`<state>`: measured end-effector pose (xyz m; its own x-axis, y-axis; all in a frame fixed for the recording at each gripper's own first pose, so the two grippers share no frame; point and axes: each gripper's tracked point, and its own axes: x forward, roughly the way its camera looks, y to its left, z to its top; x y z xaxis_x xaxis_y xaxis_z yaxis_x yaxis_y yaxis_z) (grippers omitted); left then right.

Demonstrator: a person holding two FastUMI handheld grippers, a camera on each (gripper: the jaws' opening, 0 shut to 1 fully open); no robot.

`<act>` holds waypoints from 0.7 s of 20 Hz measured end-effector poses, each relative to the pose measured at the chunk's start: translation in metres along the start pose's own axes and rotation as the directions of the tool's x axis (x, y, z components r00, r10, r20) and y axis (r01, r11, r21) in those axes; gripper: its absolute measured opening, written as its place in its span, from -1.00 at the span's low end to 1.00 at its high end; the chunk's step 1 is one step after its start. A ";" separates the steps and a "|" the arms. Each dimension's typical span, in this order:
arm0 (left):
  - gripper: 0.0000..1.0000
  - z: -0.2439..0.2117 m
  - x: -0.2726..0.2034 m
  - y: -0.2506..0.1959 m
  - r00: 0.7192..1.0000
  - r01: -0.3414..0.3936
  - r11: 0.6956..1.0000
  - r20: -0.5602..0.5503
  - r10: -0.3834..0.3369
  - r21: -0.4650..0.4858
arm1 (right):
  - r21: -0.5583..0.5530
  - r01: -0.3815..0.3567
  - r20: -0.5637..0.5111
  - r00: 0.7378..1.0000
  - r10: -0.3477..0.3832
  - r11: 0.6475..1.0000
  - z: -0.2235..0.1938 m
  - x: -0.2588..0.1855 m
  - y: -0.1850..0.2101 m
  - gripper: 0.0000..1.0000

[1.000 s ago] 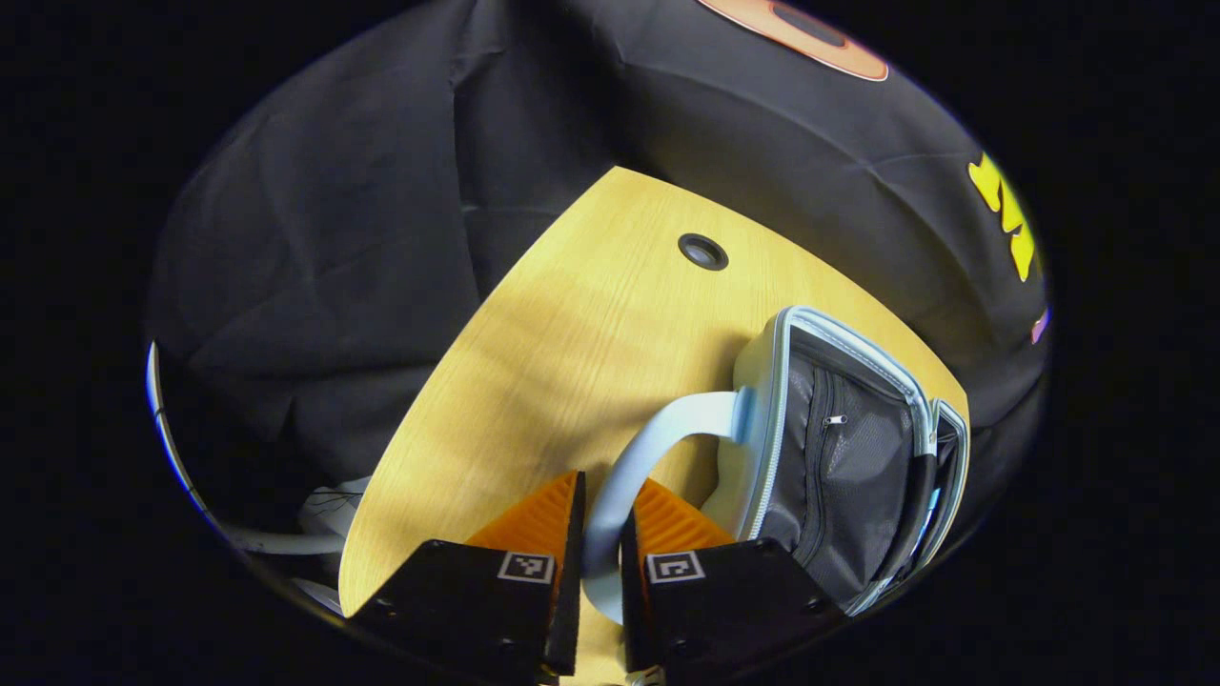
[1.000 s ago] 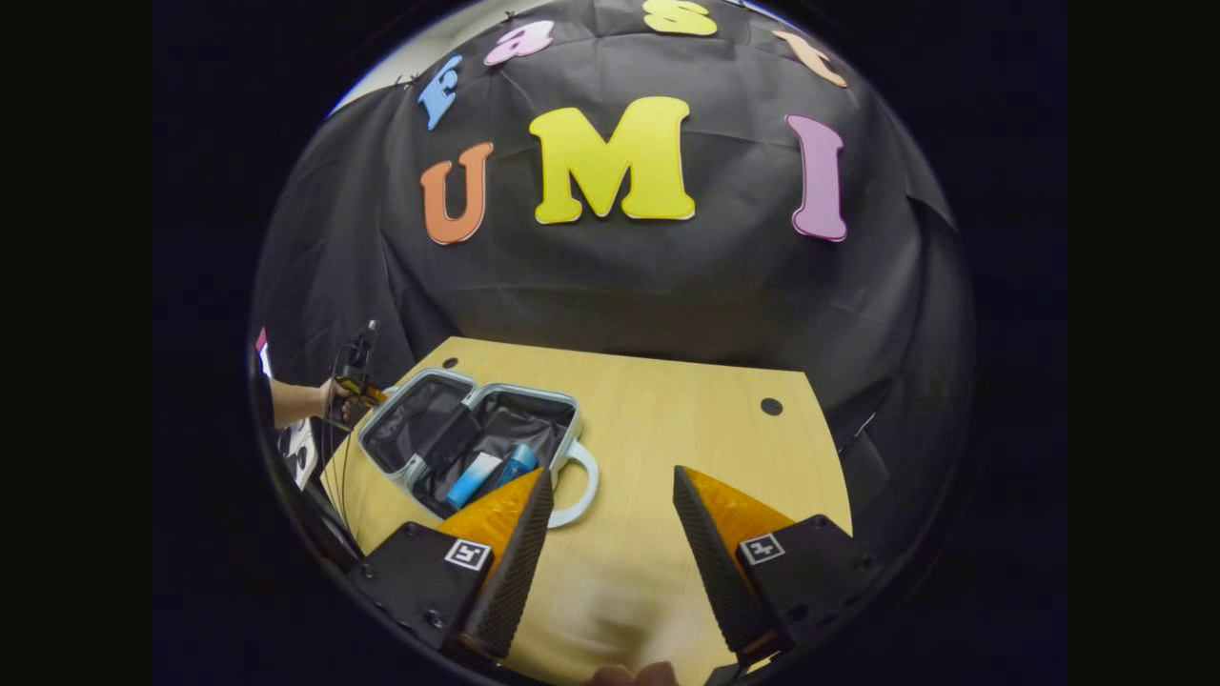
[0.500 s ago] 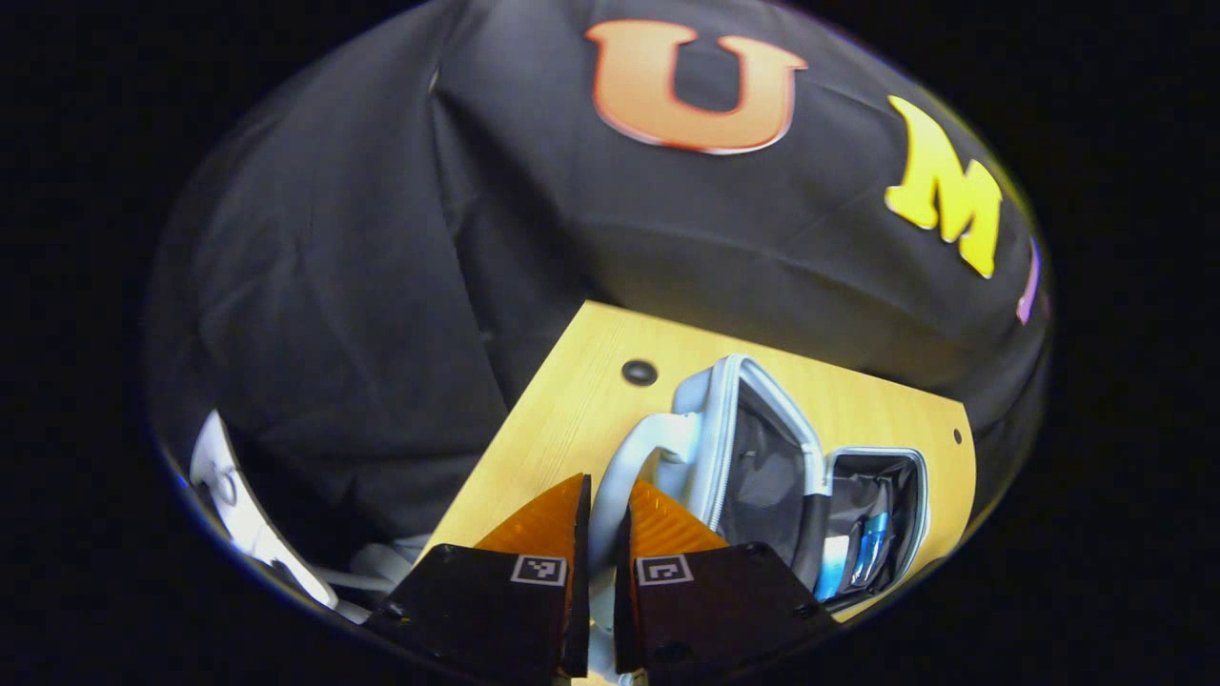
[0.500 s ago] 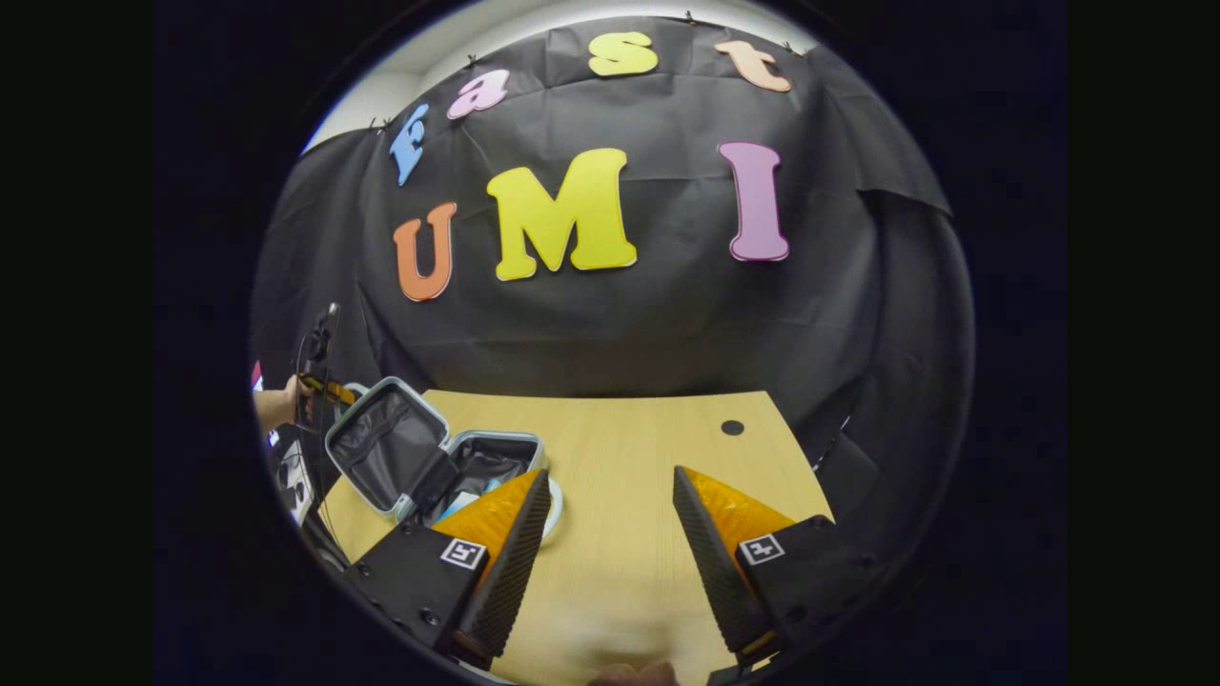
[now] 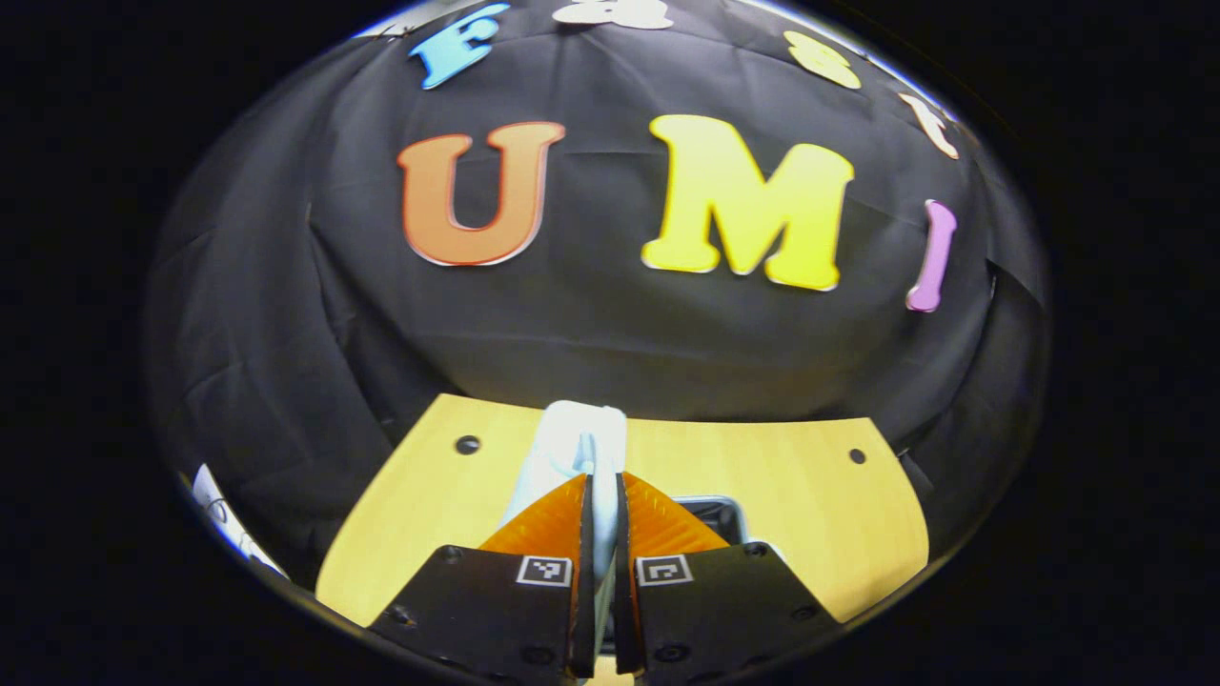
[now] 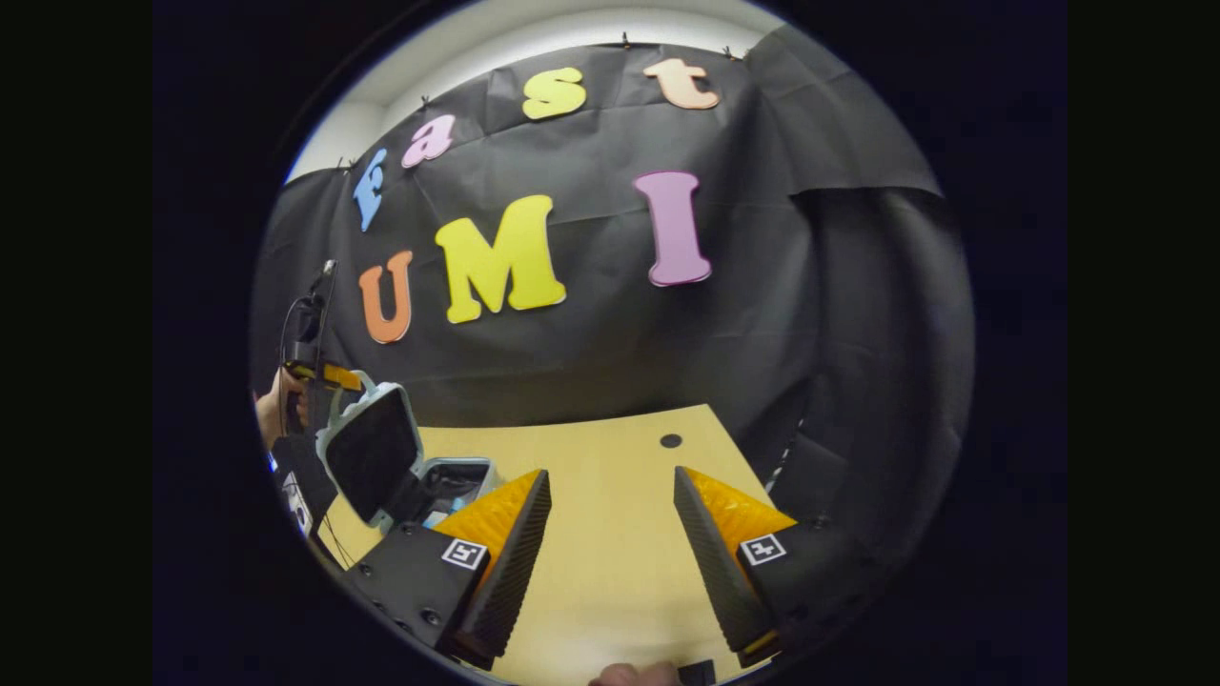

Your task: First open the suitcase, pack the skin care products into it, and then close the suitcase.

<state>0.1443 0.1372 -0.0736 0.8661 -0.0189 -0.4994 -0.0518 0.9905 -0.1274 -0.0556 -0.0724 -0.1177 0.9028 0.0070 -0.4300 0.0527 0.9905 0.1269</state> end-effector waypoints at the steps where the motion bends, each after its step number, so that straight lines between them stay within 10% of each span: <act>1: -0.79 -0.009 0.006 -0.028 1.000 0.023 1.000 0.001 -0.023 0.011 | 0.000 0.021 0.005 1.000 -0.021 1.000 0.002 -0.003 -0.009 0.56; 8: -0.81 -0.126 0.067 -0.159 0.989 0.129 0.986 -0.085 -0.120 0.110 | -0.080 0.137 -0.023 0.990 -0.139 0.987 -0.002 -0.025 -0.055 0.51; 14: -0.80 -0.195 0.111 -0.187 0.979 0.134 0.980 -0.172 -0.107 0.150 | -0.140 0.189 -0.060 0.978 -0.199 0.972 -0.011 -0.037 -0.076 0.52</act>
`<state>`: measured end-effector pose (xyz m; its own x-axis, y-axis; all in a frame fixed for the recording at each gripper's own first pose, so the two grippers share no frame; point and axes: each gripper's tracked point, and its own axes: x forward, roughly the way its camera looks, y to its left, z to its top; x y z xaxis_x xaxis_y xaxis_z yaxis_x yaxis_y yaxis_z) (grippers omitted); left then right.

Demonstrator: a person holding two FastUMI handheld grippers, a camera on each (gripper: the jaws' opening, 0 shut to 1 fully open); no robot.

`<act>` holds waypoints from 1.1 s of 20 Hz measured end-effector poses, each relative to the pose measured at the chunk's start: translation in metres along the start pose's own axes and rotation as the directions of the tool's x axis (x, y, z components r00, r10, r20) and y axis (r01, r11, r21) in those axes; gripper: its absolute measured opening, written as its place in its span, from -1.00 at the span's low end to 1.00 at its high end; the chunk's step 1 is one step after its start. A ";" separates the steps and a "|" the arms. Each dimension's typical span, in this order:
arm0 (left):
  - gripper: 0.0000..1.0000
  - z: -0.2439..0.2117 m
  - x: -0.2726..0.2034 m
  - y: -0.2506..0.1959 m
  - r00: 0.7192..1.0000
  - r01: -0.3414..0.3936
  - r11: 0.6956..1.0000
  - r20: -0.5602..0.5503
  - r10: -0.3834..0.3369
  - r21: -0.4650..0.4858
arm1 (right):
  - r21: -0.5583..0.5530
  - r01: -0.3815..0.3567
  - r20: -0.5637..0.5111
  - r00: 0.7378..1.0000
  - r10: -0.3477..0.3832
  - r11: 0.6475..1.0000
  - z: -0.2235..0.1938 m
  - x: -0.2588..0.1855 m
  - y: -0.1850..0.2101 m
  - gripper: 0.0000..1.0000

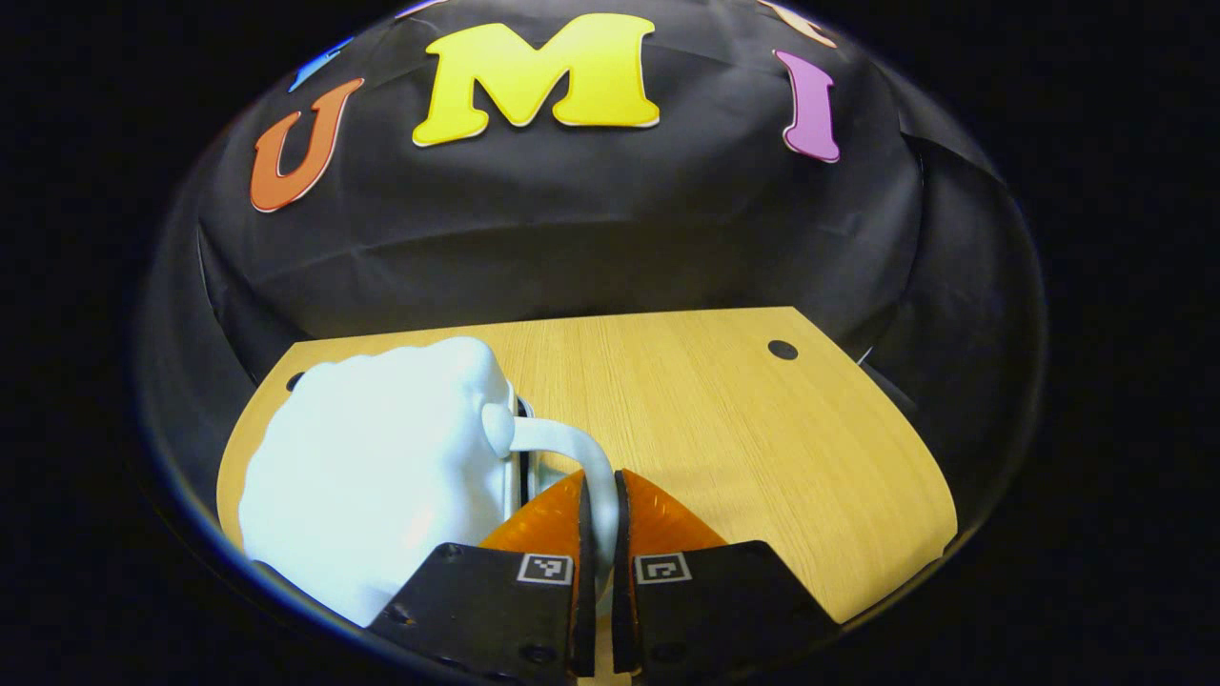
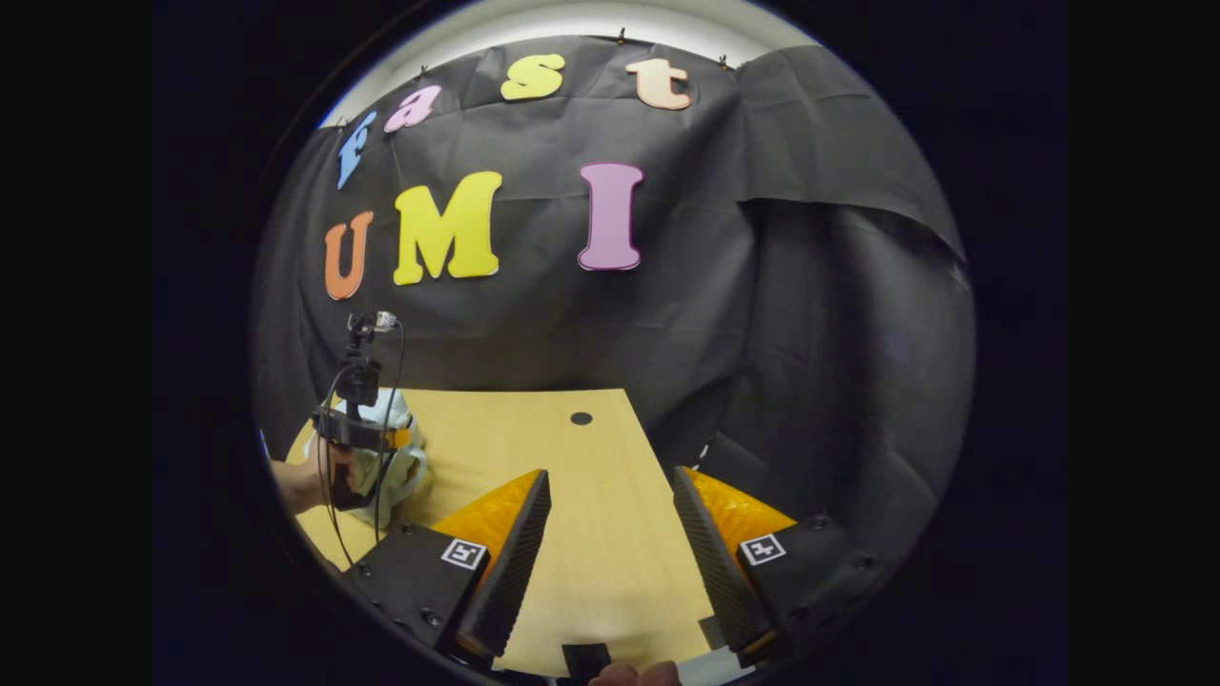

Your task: First open the suitcase, pack the skin care products into it, and then close the suitcase.

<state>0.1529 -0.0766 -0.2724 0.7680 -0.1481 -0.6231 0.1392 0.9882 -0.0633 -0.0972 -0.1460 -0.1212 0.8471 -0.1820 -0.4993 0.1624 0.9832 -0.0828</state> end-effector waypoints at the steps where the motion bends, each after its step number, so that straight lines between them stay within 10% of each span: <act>1: -0.80 -0.004 0.000 -0.003 1.000 -0.004 1.000 -0.009 0.004 0.011 | -0.003 0.002 -0.006 1.000 -0.002 1.000 -0.001 0.000 0.000 0.56; 15: -0.51 -0.031 0.029 -0.024 0.996 -0.090 0.995 0.030 0.089 0.042 | -0.009 -0.015 0.006 1.000 0.016 1.000 0.010 -0.003 0.002 0.56; 16: -0.35 -0.030 0.027 -0.031 0.997 -0.068 0.997 0.026 0.067 0.046 | -0.010 -0.021 0.011 1.000 0.021 1.000 0.012 -0.001 0.004 0.56; 19: 0.96 -0.016 0.000 -0.048 0.997 -0.020 0.999 0.079 0.018 0.027 | -0.012 -0.053 0.049 0.997 0.053 0.999 0.023 0.003 0.018 0.55; 22: 0.99 0.018 -0.050 -0.050 0.982 -0.010 1.000 0.187 0.008 0.011 | -0.024 -0.103 0.107 0.989 0.105 0.994 0.043 0.009 0.039 0.55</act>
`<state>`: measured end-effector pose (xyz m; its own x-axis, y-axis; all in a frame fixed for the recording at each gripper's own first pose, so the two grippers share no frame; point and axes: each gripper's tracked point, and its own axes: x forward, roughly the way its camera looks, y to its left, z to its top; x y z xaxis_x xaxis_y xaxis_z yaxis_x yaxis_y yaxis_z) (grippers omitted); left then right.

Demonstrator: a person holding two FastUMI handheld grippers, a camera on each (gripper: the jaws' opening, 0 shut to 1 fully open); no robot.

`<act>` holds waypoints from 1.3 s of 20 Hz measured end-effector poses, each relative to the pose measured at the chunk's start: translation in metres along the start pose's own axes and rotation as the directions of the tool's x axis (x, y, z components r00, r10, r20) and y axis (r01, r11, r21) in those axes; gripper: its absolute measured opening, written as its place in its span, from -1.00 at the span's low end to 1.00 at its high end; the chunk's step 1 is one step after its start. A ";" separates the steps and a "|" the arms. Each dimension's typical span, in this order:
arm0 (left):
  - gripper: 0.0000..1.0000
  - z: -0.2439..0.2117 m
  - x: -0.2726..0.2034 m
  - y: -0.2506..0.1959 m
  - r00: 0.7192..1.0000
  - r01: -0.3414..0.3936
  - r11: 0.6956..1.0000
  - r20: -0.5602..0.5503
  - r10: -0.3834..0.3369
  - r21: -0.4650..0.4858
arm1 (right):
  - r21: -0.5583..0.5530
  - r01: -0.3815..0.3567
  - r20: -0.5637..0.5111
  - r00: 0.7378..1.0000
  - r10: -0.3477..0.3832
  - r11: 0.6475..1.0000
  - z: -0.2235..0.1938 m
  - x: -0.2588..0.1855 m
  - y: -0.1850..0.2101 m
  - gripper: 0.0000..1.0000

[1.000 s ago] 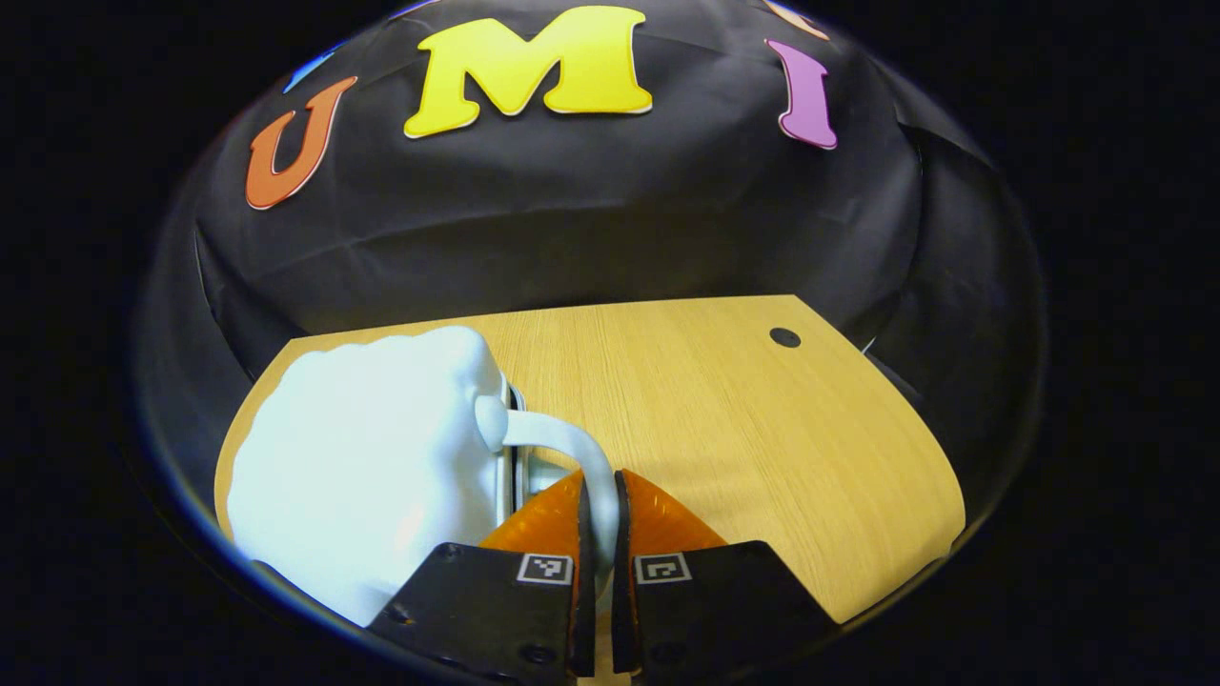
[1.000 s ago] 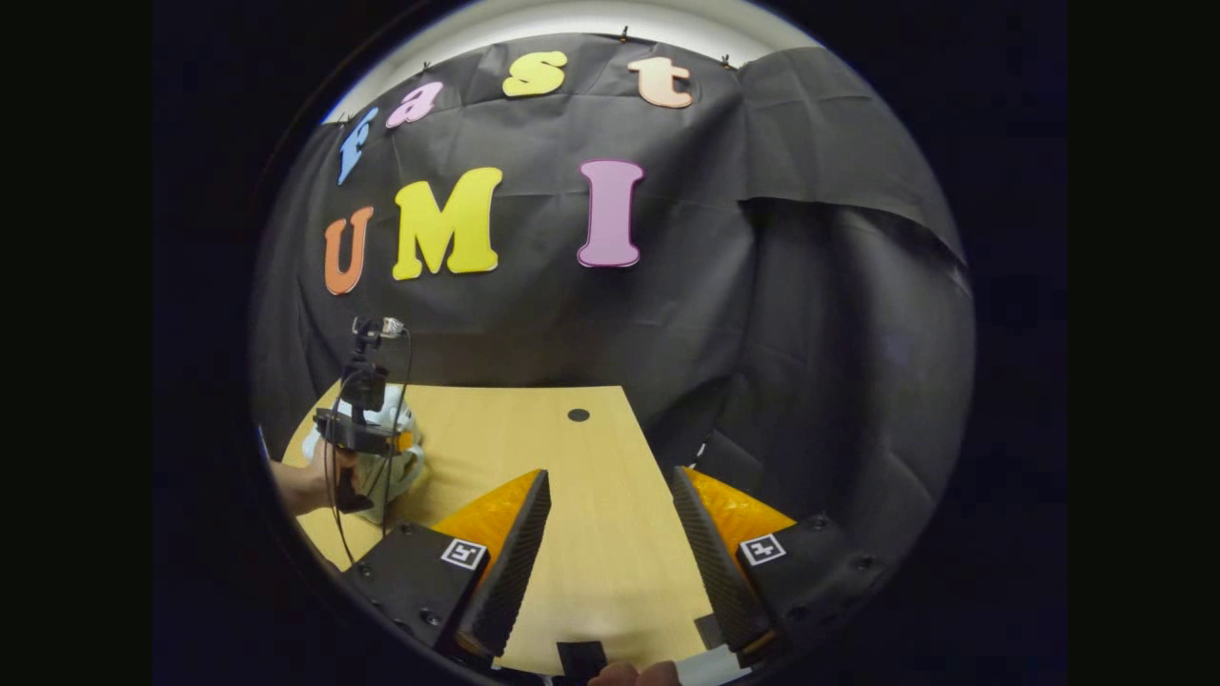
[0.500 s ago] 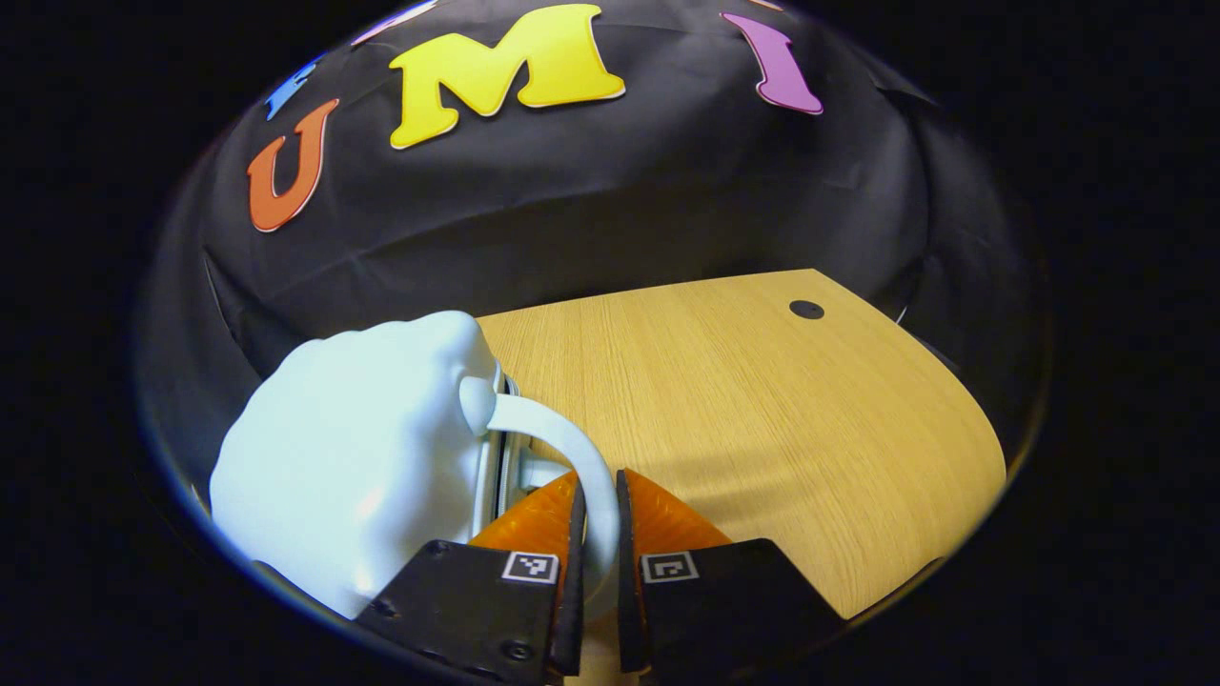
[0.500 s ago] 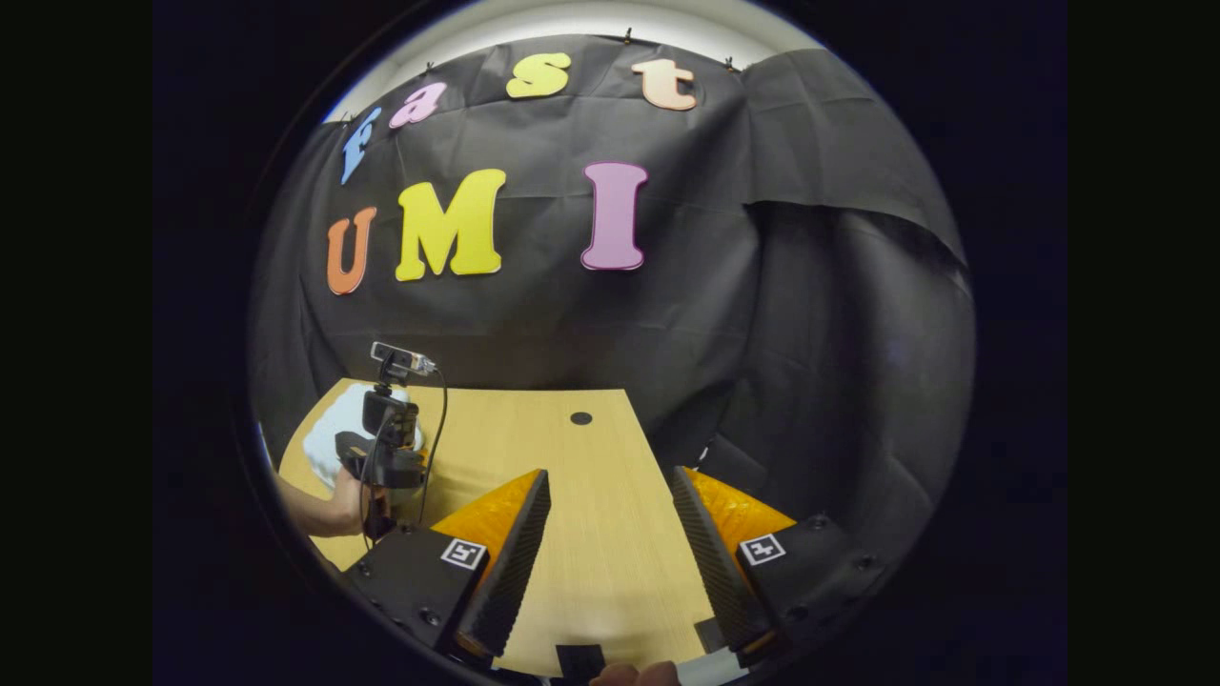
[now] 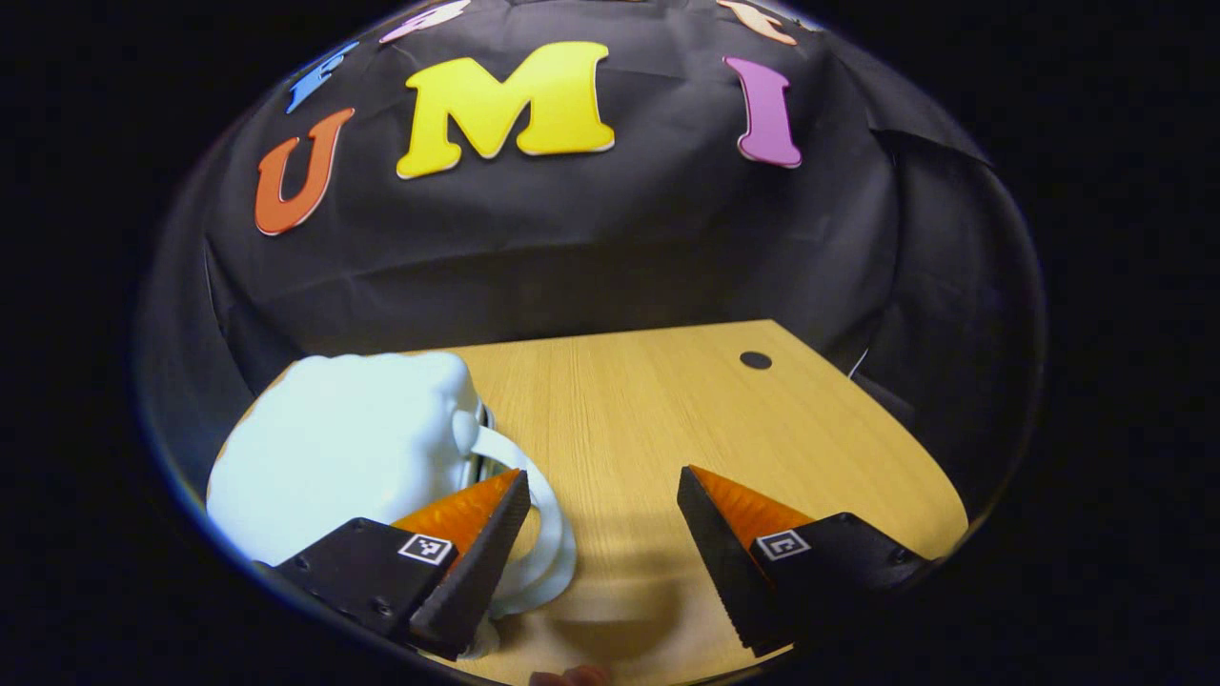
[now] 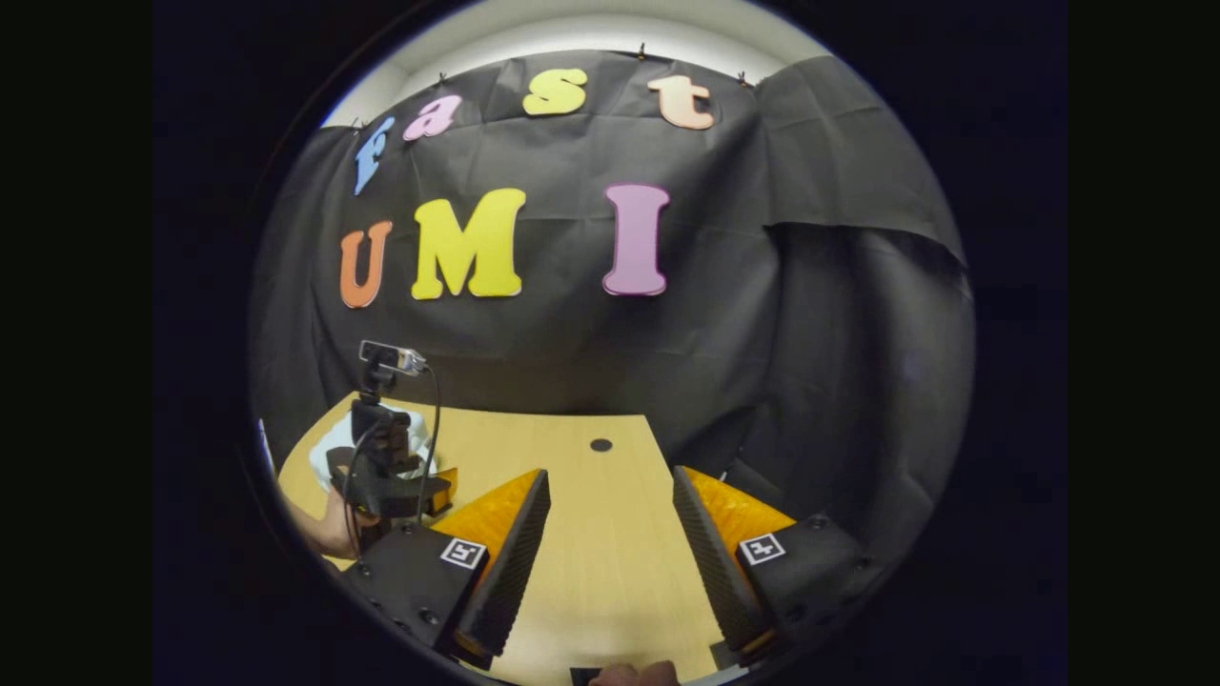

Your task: First open the suitcase, pack the skin care products into it, and then close the suitcase.

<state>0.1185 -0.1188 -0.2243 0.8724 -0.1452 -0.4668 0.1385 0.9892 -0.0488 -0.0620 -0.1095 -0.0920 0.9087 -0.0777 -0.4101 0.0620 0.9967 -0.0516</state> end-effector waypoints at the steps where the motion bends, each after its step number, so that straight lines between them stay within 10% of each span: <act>1: 1.00 0.019 -0.020 0.001 0.999 -0.004 1.000 0.046 0.004 -0.009 | -0.002 -0.021 0.025 0.999 0.021 1.000 0.009 0.005 0.008 0.52; 9: 0.97 0.182 -0.174 0.037 0.908 -0.057 0.997 0.413 0.070 -0.045 | -0.031 -0.138 0.274 0.951 0.142 0.990 0.104 0.024 0.084 0.56; 16: 0.97 0.205 -0.231 0.062 0.859 -0.077 0.994 0.501 0.104 -0.074 | -0.050 -0.145 0.353 0.923 0.153 0.988 0.124 0.005 0.111 0.54; 26: 0.97 0.196 -0.242 0.073 0.862 -0.069 0.994 0.496 0.104 -0.089 | -0.051 -0.147 0.342 0.927 0.155 0.988 0.124 -0.003 0.118 0.55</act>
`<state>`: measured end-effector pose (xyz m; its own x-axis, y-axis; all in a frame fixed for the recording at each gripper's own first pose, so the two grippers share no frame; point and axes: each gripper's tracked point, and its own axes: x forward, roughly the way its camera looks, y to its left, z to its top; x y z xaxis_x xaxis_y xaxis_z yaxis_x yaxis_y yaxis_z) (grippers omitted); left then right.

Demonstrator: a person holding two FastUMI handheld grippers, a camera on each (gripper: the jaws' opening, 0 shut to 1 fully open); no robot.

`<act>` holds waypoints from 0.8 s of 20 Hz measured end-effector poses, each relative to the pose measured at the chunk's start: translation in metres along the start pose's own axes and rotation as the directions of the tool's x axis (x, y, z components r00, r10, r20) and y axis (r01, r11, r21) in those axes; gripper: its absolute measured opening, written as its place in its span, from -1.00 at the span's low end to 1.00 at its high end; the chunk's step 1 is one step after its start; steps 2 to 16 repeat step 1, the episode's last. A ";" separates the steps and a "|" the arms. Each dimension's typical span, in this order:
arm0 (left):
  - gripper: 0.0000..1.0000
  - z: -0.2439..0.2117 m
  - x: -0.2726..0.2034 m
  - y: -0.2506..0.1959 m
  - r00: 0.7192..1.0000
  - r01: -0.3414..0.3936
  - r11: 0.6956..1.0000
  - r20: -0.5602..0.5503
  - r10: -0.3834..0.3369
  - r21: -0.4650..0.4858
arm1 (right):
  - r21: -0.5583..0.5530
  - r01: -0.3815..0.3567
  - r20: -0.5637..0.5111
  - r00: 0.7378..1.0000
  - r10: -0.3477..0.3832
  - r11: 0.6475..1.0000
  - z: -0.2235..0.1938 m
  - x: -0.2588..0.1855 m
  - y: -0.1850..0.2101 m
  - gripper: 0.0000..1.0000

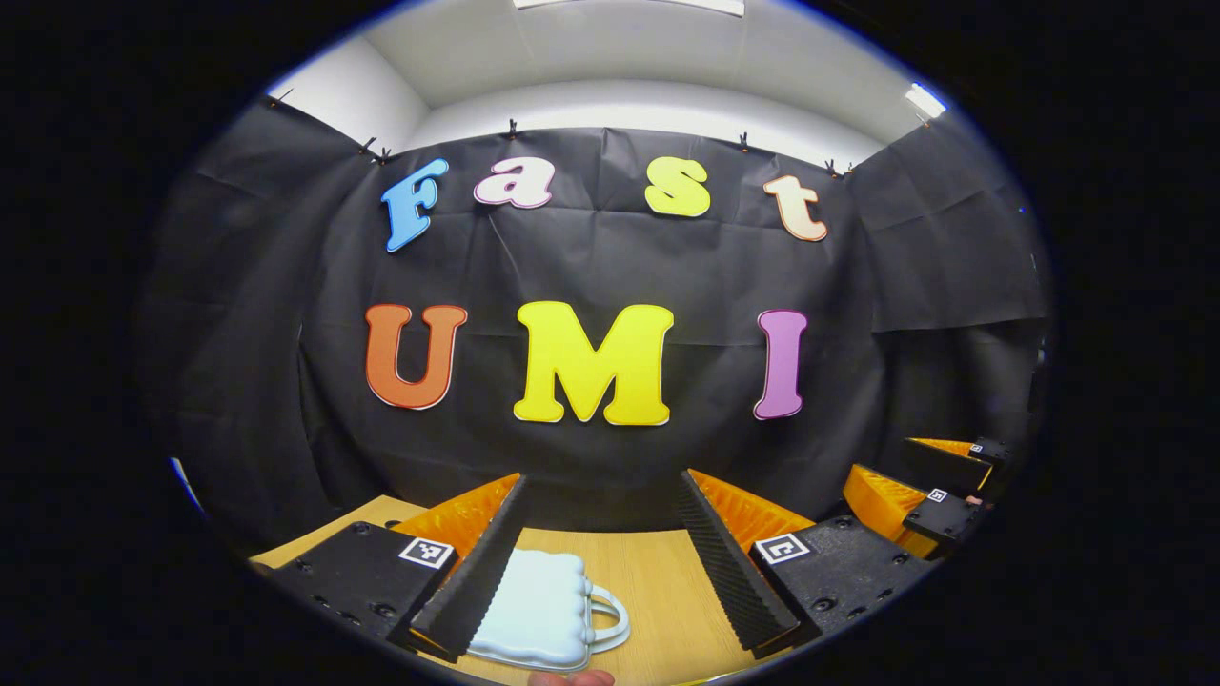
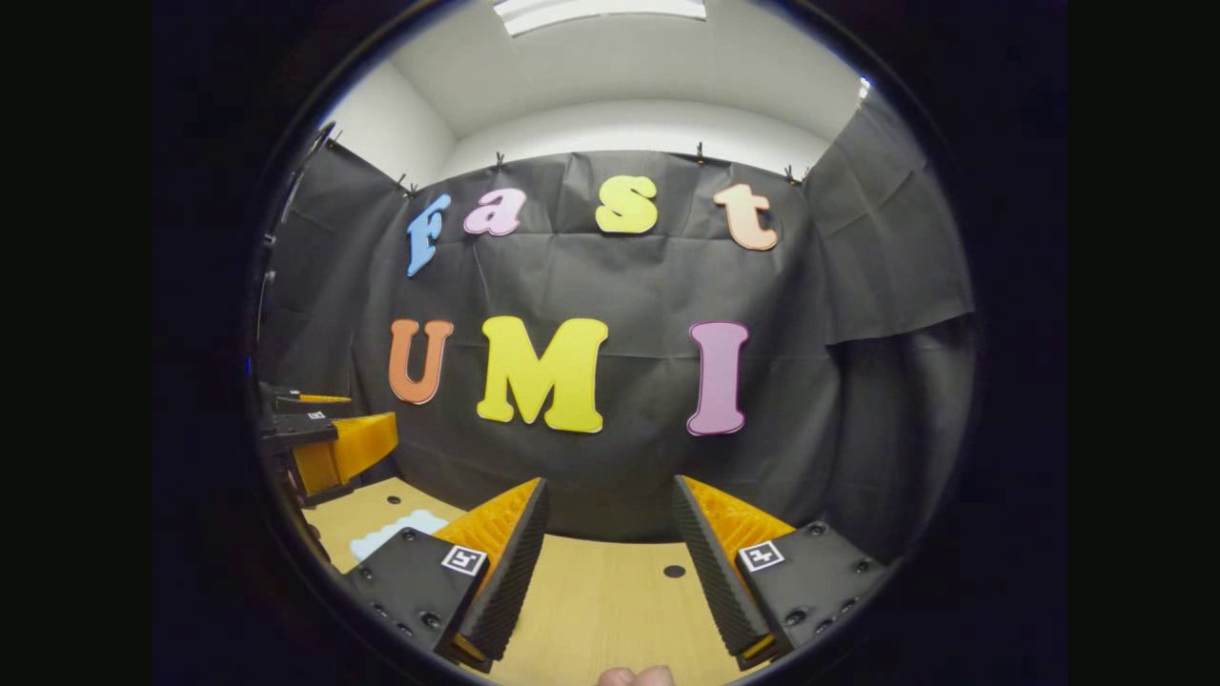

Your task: First open the suitcase, pack the skin care products into it, and then close the suitcase.

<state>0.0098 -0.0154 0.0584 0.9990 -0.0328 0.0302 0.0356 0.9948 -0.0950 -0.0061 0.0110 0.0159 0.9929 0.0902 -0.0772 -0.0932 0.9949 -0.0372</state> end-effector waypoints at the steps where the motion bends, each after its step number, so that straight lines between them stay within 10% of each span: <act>1: 0.97 -0.001 0.000 0.000 1.000 -0.001 1.000 -0.005 0.001 -0.001 | 0.000 0.002 -0.002 1.000 -0.002 1.000 -0.001 0.000 0.000 0.55; 16: 0.97 -0.001 0.000 0.000 1.000 -0.001 1.000 -0.005 0.001 -0.001 | 0.000 0.002 -0.002 1.000 -0.002 1.000 -0.001 0.000 0.000 0.55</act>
